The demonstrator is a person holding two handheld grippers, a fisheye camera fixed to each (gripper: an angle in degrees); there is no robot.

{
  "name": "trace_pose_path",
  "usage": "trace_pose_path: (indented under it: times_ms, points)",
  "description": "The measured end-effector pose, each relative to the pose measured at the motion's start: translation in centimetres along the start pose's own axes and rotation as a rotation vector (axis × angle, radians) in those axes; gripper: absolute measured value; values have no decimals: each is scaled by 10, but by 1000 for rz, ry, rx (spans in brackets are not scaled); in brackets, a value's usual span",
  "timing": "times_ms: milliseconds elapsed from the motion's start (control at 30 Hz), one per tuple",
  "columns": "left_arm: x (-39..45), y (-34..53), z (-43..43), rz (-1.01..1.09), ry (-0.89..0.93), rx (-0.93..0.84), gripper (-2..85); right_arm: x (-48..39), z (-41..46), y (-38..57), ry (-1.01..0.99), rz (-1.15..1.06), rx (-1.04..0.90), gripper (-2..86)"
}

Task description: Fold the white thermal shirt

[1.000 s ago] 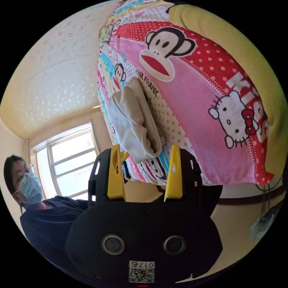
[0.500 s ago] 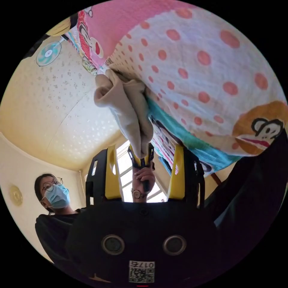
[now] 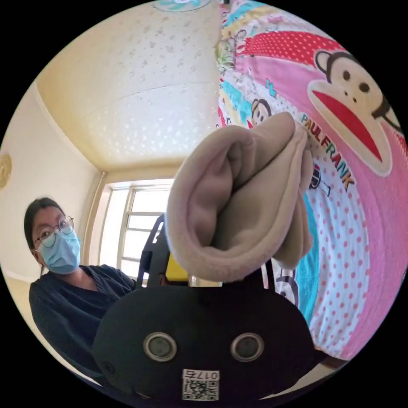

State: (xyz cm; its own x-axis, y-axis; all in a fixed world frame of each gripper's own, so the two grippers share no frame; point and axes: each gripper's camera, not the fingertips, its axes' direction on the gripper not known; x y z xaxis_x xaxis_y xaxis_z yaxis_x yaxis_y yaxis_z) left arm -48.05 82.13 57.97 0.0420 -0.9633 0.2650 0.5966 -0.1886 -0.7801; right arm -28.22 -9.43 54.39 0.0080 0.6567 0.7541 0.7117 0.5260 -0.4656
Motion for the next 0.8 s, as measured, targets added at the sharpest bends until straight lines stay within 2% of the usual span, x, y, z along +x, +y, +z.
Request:
trace_pose_path:
  times_ms: [100, 267, 333, 367, 433, 500, 567, 633, 733, 800]
  points:
    - [45, 0, 27, 111, 5, -54, 78, -32, -20, 4, 50, -129, 30, 130]
    - [21, 22, 94, 23, -6, -199, 82, 9, -49, 51, 218, 4, 78, 81]
    - [-15, 40, 128, -32, -33, -279, 85, 63, -64, 88, 335, 144, 107, 74]
    - [-46, 54, 151, -130, -52, -365, 87, 80, -68, 99, 383, 201, 106, 76]
    - [-91, 80, 181, -304, -101, -539, 91, 139, -81, 144, 568, 515, 113, 81]
    - [-117, 110, 183, -417, -129, -663, 78, 156, -81, 167, 524, 564, 145, 78]
    - [-114, 125, 163, -417, -58, -648, 31, 159, -68, 178, 535, 534, 135, 70]
    - [-106, 135, 135, -437, -66, -621, 2, 152, -35, 174, 668, 482, 63, 61]
    - [-89, 146, 77, -486, -173, -584, -8, 125, 23, 155, 925, 314, -24, 60]
    - [-72, 150, 22, -501, -323, -514, -9, 111, 64, 147, 1055, 174, -60, 62]
